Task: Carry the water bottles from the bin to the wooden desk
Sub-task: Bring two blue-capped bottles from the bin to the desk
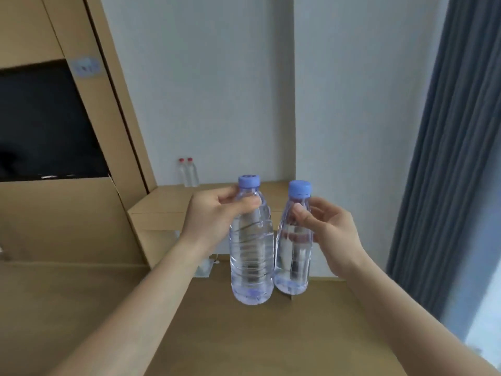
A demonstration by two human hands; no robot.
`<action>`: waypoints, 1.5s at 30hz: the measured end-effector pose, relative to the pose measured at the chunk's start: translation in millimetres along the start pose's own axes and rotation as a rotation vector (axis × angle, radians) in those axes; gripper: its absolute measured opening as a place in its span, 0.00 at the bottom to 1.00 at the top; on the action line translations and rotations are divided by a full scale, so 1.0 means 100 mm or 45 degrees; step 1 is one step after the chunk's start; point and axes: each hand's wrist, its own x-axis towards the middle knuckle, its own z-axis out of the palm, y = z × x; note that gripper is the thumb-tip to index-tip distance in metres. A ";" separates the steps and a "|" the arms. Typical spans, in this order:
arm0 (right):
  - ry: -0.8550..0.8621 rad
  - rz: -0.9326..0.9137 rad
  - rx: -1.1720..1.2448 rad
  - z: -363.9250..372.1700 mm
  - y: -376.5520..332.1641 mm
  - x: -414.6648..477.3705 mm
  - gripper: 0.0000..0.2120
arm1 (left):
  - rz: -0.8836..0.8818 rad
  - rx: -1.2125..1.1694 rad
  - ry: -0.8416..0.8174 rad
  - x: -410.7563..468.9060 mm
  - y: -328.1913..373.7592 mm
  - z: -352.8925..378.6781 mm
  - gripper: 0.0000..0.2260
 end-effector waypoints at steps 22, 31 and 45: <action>-0.664 0.120 0.006 1.79 1.68 3.77 0.10 | -0.162 0.246 0.678 2.74 -1.41 -1.39 0.07; -0.658 0.075 -0.141 3.23 2.40 4.85 0.07 | -0.220 0.320 0.673 3.83 -2.24 -2.81 0.07; -0.412 0.160 -0.252 4.68 3.50 6.72 0.07 | -0.331 0.363 0.293 6.04 -3.52 -4.22 0.11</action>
